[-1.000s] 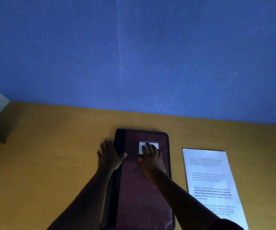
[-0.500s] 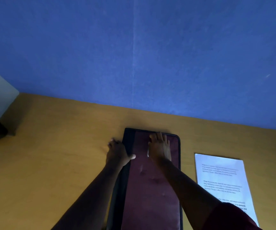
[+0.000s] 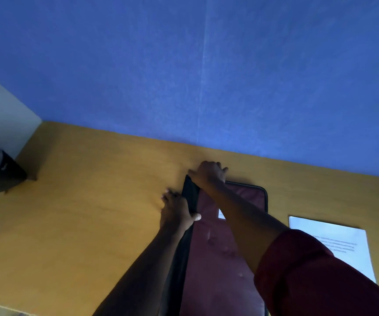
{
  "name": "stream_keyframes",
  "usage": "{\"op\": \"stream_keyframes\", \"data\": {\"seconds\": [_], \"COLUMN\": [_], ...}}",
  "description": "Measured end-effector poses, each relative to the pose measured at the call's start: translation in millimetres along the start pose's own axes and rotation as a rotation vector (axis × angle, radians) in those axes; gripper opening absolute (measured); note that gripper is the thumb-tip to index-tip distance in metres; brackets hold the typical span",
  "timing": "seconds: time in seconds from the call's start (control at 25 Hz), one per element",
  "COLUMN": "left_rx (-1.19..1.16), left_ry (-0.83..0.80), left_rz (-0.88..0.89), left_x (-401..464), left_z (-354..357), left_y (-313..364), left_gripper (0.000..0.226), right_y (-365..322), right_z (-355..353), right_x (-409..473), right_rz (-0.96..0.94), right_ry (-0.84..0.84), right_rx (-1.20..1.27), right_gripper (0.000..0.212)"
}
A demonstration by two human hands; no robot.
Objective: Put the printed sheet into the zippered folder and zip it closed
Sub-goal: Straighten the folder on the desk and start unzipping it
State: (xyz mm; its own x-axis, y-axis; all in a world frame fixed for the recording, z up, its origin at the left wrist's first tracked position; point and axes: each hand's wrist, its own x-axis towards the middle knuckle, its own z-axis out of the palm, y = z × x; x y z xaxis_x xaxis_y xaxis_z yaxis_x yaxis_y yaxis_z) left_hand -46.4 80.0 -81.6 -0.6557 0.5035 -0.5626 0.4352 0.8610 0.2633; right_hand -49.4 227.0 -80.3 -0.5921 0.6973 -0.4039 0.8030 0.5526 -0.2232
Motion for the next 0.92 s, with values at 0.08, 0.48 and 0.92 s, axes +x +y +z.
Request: {"op": "stream_keyframes", "data": {"seconds": [0.08, 0.48, 0.92], "left_rx": [0.004, -0.002, 0.003], "left_ry": [0.002, 0.026, 0.018], "left_rz": [-0.001, 0.013, 0.023], "left_x": [0.9, 2.1, 0.2], "left_z": [0.9, 3.3, 3.6], "left_y": [-0.1, -2.2, -1.7], "left_gripper": [0.117, 0.117, 0.117], "right_y": [-16.4, -41.6, 7.1], "right_z": [1.3, -0.4, -6.0], "right_x": [3.5, 21.6, 17.9], "right_rz": [0.035, 0.195, 0.286], "right_ry": [-0.007, -0.076, 0.039], "right_rx": [-0.014, 0.041, 0.135], "right_gripper": [0.048, 0.028, 0.009]}}
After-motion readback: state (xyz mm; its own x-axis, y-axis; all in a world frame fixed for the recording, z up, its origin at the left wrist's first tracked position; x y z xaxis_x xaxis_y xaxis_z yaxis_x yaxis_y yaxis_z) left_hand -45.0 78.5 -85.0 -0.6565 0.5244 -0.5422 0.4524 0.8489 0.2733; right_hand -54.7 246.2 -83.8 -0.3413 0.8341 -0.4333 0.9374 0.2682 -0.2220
